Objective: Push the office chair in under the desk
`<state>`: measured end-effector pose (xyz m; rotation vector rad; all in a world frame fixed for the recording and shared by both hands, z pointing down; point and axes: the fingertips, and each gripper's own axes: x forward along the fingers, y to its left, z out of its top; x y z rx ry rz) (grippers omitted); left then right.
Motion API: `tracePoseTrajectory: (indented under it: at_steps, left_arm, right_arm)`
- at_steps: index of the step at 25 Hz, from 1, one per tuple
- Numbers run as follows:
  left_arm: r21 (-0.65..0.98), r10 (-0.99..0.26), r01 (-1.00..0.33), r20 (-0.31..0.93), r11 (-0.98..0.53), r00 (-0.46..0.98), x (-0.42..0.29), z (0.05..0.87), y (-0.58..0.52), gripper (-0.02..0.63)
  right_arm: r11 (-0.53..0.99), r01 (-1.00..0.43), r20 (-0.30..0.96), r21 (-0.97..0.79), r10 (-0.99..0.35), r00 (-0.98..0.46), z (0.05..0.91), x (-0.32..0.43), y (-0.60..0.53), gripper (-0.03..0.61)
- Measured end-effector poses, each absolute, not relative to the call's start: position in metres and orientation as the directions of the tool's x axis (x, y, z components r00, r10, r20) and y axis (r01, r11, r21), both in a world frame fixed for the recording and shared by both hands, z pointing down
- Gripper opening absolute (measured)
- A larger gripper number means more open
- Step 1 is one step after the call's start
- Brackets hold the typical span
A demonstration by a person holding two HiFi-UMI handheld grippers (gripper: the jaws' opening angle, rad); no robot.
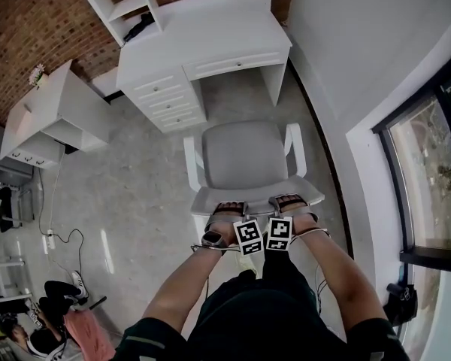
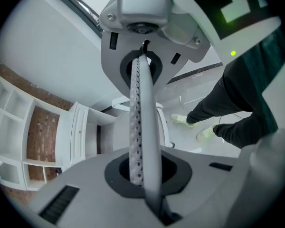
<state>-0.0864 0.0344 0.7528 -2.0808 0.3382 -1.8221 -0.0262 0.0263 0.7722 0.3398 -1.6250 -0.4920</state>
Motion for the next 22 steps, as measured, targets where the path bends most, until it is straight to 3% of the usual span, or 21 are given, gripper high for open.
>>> tracePoseTrajectory:
  at_steps: [22]
  left_arm:
    - [-0.384, -0.383, -0.013, 0.916, -0.923, 0.116, -0.011, 0.752, -0.110, 0.008]
  right_arm:
    - [0.857, 0.119, 0.863, 0.501, -0.484, -0.141, 0.771, 0.049, -0.123, 0.008]
